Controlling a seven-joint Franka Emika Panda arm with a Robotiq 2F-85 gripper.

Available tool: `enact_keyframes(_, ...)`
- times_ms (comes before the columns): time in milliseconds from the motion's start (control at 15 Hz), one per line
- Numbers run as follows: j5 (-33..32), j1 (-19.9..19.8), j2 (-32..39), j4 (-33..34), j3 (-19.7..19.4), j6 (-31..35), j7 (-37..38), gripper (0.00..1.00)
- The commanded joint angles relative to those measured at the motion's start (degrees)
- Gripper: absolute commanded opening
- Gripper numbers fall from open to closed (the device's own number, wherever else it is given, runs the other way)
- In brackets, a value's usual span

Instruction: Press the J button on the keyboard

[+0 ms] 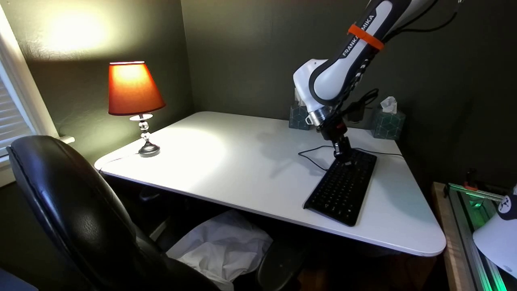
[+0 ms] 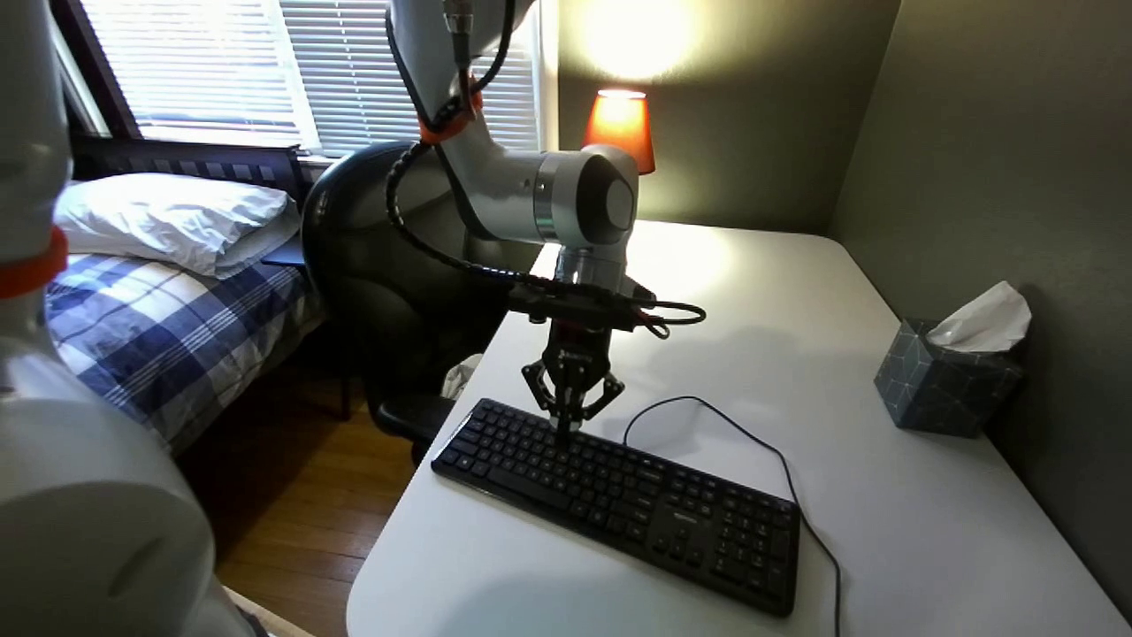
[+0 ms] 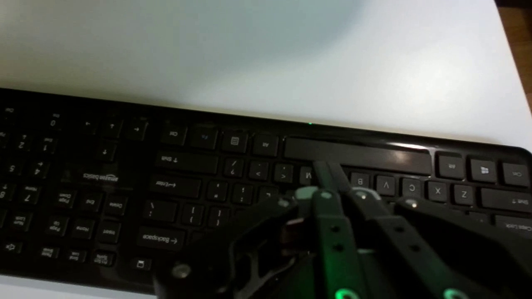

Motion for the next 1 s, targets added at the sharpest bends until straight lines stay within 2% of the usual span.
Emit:
enact_keyframes(0, -0.4, 0.2, 3.0, 1.7, -0.1, 0.8, -1.3, 0.00)
enact_keyframes(933, 1.1, -0.4, 9.9, 6.2, 1.2, 0.0, -6.5, 0.00)
